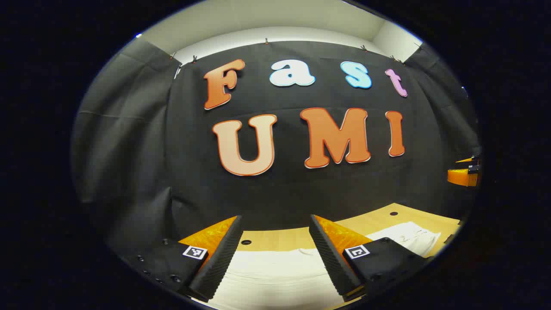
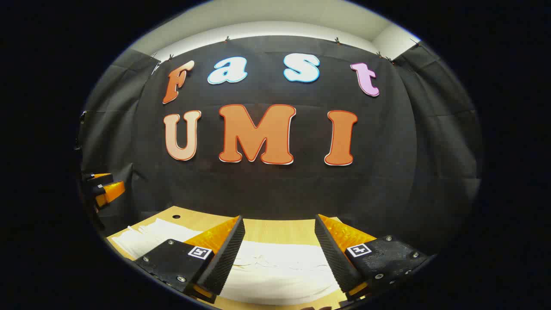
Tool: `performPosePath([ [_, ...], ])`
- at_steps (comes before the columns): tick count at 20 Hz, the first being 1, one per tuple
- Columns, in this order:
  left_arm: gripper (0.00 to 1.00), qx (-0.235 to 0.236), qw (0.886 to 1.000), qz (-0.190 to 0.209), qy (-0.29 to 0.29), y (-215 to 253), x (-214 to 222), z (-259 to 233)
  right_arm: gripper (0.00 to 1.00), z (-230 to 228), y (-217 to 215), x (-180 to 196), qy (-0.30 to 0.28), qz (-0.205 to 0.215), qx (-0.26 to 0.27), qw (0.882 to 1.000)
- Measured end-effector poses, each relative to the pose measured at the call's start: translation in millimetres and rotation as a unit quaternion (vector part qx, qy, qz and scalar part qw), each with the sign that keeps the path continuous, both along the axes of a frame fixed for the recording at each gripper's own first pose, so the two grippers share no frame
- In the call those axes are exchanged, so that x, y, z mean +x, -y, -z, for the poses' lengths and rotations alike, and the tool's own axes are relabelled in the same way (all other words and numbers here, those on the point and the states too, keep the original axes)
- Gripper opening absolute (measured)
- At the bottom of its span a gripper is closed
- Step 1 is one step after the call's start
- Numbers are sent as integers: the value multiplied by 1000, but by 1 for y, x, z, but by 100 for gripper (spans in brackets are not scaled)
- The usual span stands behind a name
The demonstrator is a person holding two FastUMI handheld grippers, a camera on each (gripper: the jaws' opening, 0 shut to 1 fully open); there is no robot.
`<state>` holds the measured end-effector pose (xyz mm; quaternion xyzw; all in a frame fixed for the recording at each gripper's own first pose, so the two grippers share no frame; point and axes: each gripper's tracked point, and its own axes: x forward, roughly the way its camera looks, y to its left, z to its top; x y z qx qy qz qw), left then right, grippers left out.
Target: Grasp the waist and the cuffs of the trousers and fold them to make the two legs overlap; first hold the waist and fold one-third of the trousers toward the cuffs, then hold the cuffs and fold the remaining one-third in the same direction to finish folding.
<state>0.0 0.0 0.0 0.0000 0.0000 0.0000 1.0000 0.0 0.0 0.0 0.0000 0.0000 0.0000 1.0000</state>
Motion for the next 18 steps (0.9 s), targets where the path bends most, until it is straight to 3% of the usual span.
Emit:
performPosePath([
  [8, 100, -13, 998, -48, -26, -91, -14, 27, 100, 10, -50, -13, -23, -15, -21, 999],
  [15, 100, -24, 998, -52, -29, -95, -6, 29, 100, 17, -43, -6, -39, -8, -19, 999],
  [18, 100, -4, 998, -56, -34, -93, -4, 35, 99, 29, -38, -3, -52, -6, -18, 998],
])
